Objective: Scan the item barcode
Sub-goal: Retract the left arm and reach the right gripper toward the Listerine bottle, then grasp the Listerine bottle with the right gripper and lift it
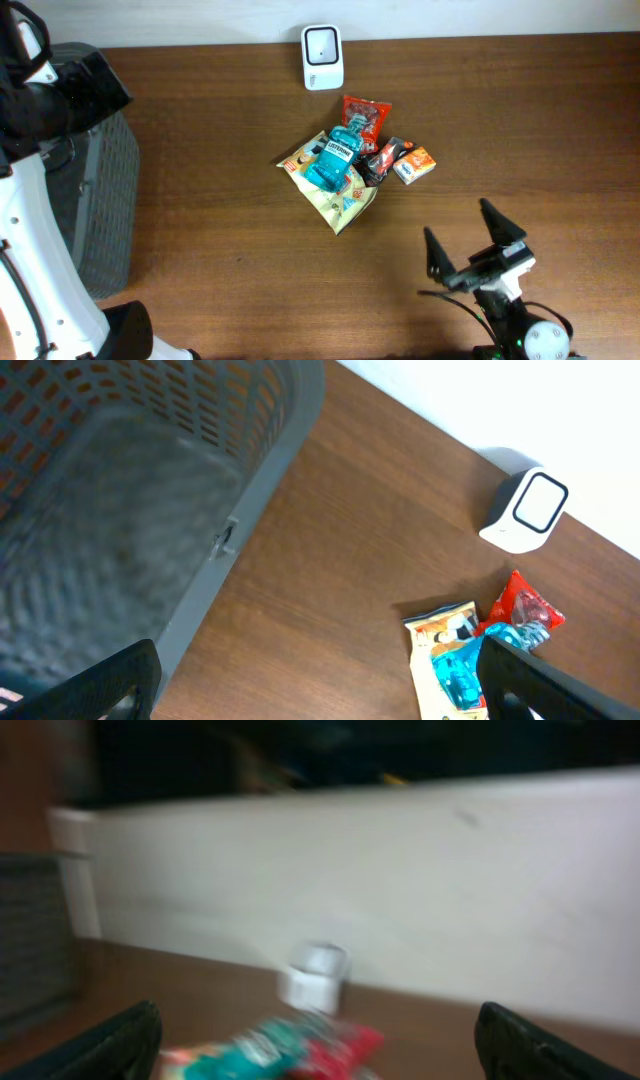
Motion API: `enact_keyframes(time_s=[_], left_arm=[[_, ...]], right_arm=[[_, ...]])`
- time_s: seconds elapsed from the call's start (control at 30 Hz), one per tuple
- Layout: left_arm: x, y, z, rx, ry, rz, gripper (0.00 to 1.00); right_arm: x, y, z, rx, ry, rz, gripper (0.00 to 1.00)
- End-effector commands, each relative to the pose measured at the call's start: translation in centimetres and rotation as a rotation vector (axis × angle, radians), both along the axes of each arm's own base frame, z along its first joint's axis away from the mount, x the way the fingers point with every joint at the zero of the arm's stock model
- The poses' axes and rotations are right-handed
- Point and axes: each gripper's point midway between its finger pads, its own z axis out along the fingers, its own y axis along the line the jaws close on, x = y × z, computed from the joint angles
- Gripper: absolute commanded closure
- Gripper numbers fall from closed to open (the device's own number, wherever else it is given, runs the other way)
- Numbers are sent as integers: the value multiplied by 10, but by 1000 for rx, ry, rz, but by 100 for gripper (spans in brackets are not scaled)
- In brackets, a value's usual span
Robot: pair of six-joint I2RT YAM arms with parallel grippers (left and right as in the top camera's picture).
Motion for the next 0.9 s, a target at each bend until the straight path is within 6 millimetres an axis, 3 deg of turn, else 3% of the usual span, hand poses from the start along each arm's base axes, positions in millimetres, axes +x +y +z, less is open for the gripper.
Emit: enact_keyframes(time_s=[0.0,0.1,0.17,0.27,0.3,0.4,0.47,0.53,0.57,0.63,0.67,0.73,0.8,0.87], left_arm=[[0,-1,0,-14,-3,8,1],[0,-1,0,-14,-3,8,1],[0,-1,0,-14,-3,8,1],[0,-1,0,-14,-3,8,1],[0,-1,0,-14,-3,8,1],[0,0,0,-14,-3,8,1],[0,-1,0,-14,-3,8,1],[0,-1,0,-14,-3,8,1],[0,-1,0,-14,-3,8,1],[0,-1,0,-14,-3,8,1],[0,-1,0,-14,-3,8,1],[0,-1,0,-14,-3,8,1],[0,-1,0,-14,-3,8,1],[0,-1,0,-14,-3,8,1]], right_arm=[[-28,25,26,54,-86,209,2],[-41,1,82,182,-238,108,2],[-38,-5,111,139,-214,35,2],[-9,-5,130,77,56,-8,2],[8,-4,127,73,261,-5,2],[30,16,138,62,550,117,2],[46,51,162,72,636,374,2],[68,66,170,139,674,516,2],[80,70,166,210,737,549,2],[104,89,131,253,889,547,2],[115,95,105,251,971,449,2],[135,100,45,162,1112,80,2],[142,96,17,93,1205,-219,2],[153,94,0,65,1293,-399,2]])
